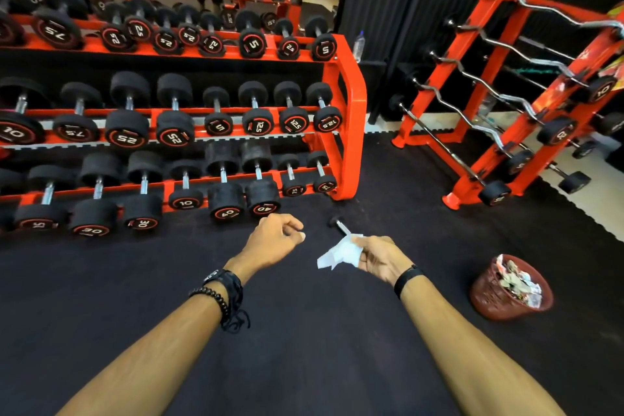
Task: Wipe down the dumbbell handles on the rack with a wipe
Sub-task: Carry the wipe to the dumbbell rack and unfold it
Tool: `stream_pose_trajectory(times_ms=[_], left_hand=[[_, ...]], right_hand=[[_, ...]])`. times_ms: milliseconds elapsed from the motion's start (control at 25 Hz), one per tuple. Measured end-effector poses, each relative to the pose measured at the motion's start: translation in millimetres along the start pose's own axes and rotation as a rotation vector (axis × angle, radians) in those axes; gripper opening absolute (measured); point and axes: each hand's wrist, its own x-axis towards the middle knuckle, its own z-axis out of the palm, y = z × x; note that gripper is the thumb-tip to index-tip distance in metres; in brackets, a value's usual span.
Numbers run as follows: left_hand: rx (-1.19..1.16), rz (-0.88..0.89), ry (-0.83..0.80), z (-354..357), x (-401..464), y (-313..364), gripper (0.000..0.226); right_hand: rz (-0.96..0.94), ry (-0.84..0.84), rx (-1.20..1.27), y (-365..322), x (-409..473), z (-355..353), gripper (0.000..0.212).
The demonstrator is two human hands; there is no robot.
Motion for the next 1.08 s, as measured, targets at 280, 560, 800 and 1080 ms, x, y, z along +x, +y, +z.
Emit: stream_pose_trajectory(times_ms=[280,560,800,1080], left_hand=[[-0.027,0.041,-0.002,6,7,9,0.008],[-0.033,0.039,0.018,9,8,12,0.004],[-0.048,0.047,0.007,11,12,9,0.007],[-0.092,0.026,-0.002,14,14,4,0.01]], right_hand=[[-0.588,-0.054,-0.291,-42,-21,-14,0.036],[-0.579,-0.023,-0.692,-47,-26,-19,0.031],[-0.543,-0.082,-0.962,-46,-23,-20,0.041],[-0.565,-0.115,-1.026,-52,-24,-24,0.045]])
